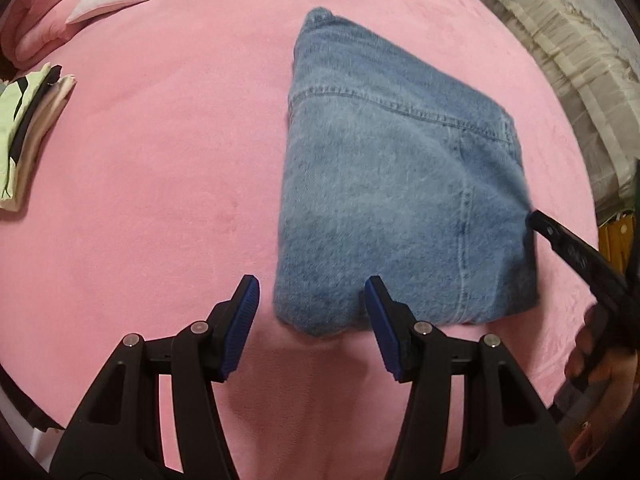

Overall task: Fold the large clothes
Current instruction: 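Open both grippers and square the folded denim bundle on the bed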

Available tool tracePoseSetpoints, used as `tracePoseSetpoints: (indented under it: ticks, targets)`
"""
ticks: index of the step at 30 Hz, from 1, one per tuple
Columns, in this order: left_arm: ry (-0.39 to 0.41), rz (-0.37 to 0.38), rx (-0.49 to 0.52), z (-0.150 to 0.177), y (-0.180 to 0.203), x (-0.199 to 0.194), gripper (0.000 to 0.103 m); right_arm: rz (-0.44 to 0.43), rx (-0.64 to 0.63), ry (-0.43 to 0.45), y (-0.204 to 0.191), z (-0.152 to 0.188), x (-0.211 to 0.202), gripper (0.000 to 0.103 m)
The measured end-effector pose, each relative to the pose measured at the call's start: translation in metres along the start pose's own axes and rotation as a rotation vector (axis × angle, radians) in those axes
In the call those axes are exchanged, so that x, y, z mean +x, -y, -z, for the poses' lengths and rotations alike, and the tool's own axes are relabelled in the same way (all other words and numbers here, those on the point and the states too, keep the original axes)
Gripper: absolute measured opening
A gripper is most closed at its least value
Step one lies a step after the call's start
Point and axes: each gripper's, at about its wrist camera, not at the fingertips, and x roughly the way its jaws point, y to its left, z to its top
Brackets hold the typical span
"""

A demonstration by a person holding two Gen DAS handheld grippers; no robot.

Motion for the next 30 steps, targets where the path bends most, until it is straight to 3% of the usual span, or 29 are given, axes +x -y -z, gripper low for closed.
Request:
tracePoseSetpoints:
  ticks: [2, 4, 7, 11, 13, 15, 18, 20, 22, 25, 28, 30]
  targets:
    - [0.007, 0.026, -0.004, 0.001, 0.0, -0.001, 0.052, 0.004, -0.047, 0.046, -0.002, -0.005, -0.026, 0.023]
    - [-0.004, 0.059, -0.004, 0.002, 0.001, 0.002, 0.051, -0.078, -0.116, 0.082, -0.004, 0.004, -0.045, 0.023]
    - [-0.044, 0.077, 0.027, 0.002, 0.011, 0.019, 0.036, -0.178, -0.241, 0.116, -0.032, 0.022, -0.055, 0.023]
    - [-0.031, -0.034, 0.135, 0.008, 0.027, 0.032, 0.036, -0.265, -0.25, -0.027, -0.059, 0.036, -0.032, 0.022]
    - [-0.021, -0.069, 0.173, 0.014, 0.031, 0.036, 0.036, -0.196, -0.21, -0.08, -0.052, 0.04, -0.017, 0.019]
    - [-0.024, -0.058, 0.159, 0.016, 0.029, 0.036, 0.036, -0.095, -0.173, -0.066, -0.034, 0.042, -0.011, 0.0]
    - [-0.043, -0.023, 0.074, 0.016, 0.018, 0.029, 0.036, -0.111, -0.117, -0.062, -0.011, 0.044, -0.019, 0.0]
    - [-0.049, -0.013, 0.037, 0.017, 0.013, 0.024, 0.036, -0.041, -0.128, -0.058, -0.014, 0.045, -0.032, 0.0]
    - [-0.064, -0.061, 0.029, 0.021, 0.013, 0.018, 0.036, 0.033, -0.14, -0.093, -0.02, 0.04, -0.041, 0.0]
    - [-0.081, -0.114, 0.053, 0.028, 0.019, 0.007, 0.036, 0.005, -0.107, -0.164, -0.024, 0.037, -0.059, 0.002]
    - [-0.072, -0.11, 0.048, 0.026, 0.022, -0.009, 0.036, 0.005, -0.069, -0.206, -0.025, 0.037, -0.076, 0.009]
    - [-0.068, -0.087, 0.038, 0.019, 0.023, -0.019, 0.036, 0.004, -0.041, -0.232, -0.027, 0.035, -0.081, 0.02]
